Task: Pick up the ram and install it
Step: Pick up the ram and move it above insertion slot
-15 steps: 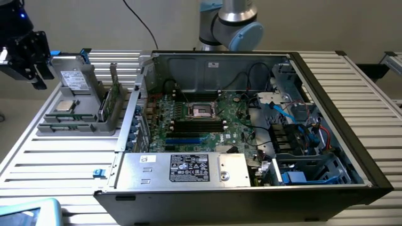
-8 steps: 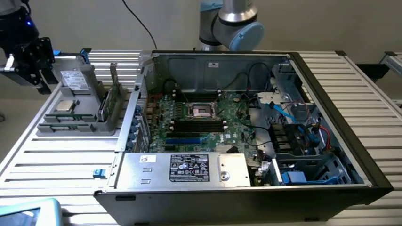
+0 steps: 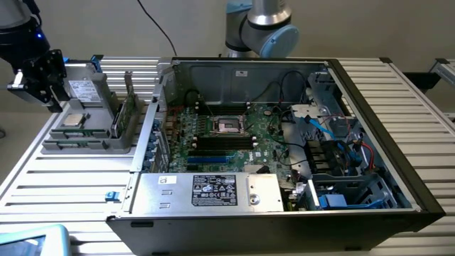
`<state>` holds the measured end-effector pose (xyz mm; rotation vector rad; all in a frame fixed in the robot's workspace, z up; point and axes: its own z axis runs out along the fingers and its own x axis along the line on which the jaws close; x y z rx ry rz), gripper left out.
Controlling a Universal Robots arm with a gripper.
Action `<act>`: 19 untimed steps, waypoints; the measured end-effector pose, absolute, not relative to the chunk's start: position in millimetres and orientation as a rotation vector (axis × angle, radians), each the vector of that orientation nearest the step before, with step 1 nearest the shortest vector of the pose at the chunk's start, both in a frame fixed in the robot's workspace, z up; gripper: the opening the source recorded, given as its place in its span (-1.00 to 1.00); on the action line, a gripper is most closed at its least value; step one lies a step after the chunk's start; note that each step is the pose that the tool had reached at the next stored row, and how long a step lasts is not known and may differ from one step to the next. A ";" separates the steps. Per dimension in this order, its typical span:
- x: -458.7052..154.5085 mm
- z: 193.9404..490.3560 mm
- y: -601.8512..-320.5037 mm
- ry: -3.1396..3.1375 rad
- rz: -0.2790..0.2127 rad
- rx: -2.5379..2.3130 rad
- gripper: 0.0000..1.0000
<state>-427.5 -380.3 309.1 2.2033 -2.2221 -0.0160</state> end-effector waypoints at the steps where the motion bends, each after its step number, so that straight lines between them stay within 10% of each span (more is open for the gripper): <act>1: -427.5 307.3 -380.6 -2.222 -0.016 2.203 -0.14; 19: -422.3 276.1 -387.3 -2.223 -0.018 2.204 -0.14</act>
